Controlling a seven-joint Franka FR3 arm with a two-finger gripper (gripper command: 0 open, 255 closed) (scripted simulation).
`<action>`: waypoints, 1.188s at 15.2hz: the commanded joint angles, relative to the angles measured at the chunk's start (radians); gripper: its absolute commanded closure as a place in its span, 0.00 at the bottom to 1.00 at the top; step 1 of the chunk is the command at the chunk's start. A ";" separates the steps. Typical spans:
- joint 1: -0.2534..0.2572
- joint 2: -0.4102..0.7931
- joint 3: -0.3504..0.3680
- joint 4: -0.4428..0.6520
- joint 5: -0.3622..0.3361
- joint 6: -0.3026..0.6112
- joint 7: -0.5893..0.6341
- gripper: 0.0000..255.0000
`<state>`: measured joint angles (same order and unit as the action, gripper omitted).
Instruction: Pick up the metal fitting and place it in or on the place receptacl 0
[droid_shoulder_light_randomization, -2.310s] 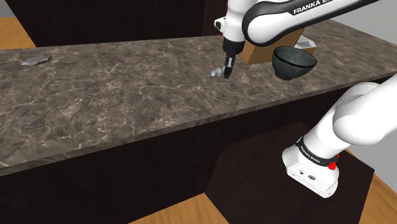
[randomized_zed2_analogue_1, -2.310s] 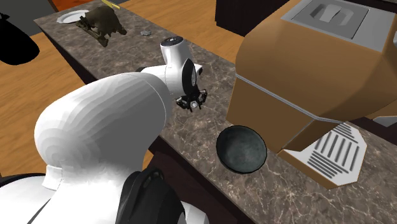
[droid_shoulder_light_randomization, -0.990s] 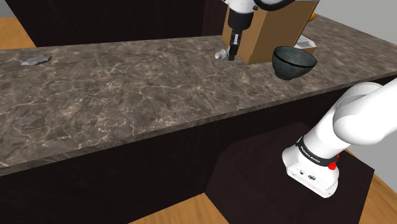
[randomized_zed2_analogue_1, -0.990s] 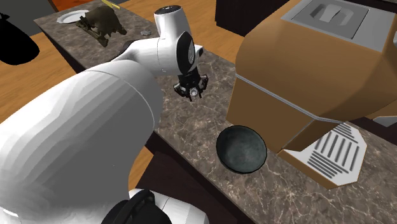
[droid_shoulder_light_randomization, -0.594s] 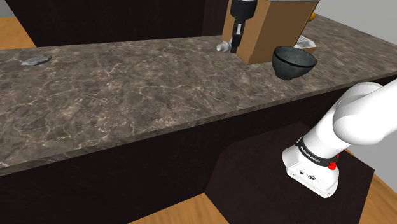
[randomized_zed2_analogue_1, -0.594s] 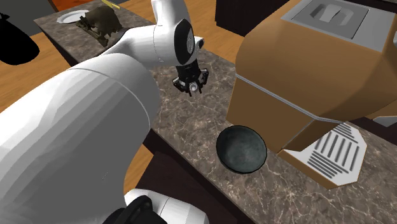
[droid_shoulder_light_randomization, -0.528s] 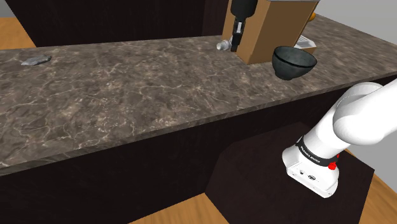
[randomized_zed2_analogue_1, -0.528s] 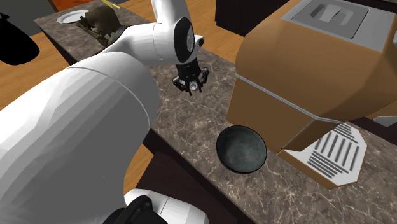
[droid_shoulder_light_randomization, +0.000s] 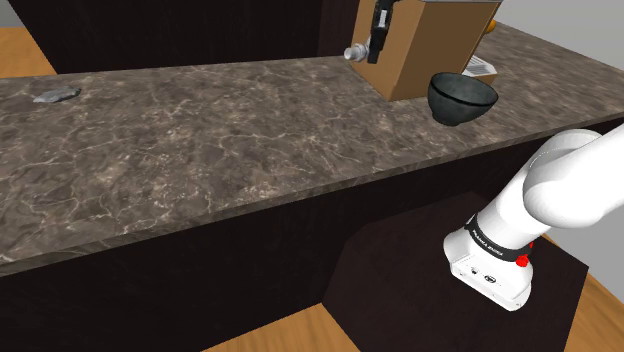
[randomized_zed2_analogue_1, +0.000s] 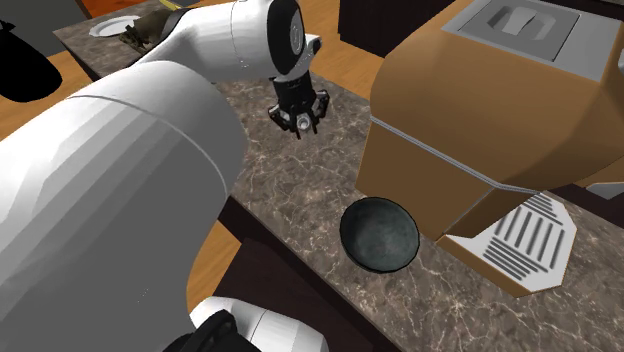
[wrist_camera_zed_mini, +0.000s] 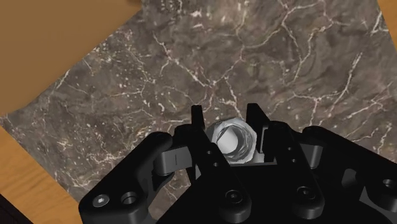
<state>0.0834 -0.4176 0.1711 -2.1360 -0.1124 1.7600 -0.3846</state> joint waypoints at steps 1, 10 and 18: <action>0.000 0.002 0.001 0.018 0.000 -0.016 -0.001 1.00; -0.045 -0.247 -0.146 -0.190 -0.044 -0.031 -0.183 1.00; -0.108 -0.421 -0.295 -0.298 -0.137 -0.066 -0.354 1.00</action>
<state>-0.0150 -0.8162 -0.1016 -2.4222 -0.2338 1.6994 -0.7118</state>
